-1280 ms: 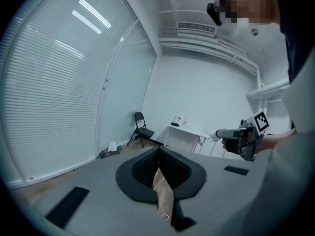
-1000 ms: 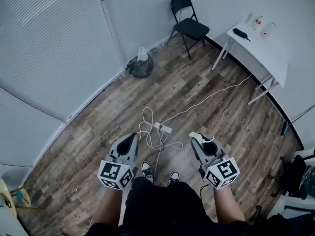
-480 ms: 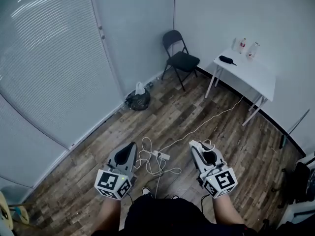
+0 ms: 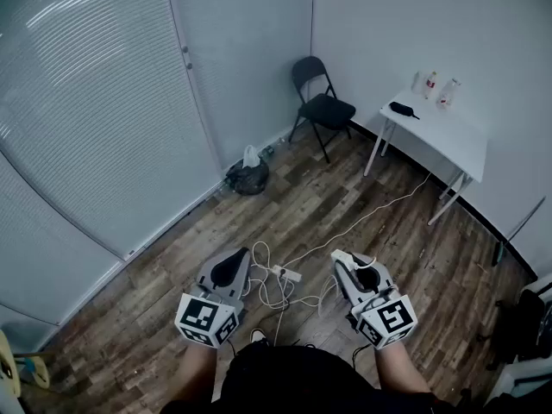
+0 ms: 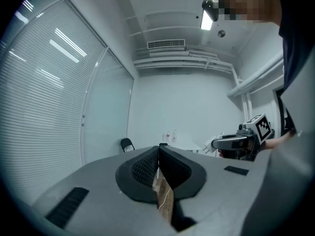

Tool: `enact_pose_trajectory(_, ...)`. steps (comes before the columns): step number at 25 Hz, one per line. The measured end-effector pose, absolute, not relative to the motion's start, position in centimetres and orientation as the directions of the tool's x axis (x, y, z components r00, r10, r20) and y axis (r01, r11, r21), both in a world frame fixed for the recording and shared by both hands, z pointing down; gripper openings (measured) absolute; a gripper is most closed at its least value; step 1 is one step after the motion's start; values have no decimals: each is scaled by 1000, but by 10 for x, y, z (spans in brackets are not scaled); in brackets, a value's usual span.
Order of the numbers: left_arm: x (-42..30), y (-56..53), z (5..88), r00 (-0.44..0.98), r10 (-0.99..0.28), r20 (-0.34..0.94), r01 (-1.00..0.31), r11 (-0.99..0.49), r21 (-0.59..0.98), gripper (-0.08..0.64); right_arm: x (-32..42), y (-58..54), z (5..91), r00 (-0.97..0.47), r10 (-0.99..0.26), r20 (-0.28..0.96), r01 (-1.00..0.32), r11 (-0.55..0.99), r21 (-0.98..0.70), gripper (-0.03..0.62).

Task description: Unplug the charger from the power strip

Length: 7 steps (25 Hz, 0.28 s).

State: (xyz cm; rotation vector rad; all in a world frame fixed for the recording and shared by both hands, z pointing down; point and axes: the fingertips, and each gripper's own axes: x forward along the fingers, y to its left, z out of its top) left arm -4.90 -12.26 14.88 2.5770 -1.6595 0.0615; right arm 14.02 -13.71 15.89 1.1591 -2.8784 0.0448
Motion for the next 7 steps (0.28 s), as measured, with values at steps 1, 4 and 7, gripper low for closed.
enact_pose_trajectory(1, -50, -124, 150, 413, -907, 78, -911, -411, 39, 23, 139, -138, 159, -722, -690, 48, -692, 722, -11, 109)
enact_pose_trajectory(4, -53, -126, 150, 412, -908, 82, -911, -411, 31, 23, 134, -140, 159, -725, -687, 52, -688, 726, -4, 109)
enact_pose_trajectory(7, -56, -130, 149, 413, -907, 82, -911, -412, 28, 23, 129, -145, 158, -731, -680, 60, -681, 732, 2, 109)
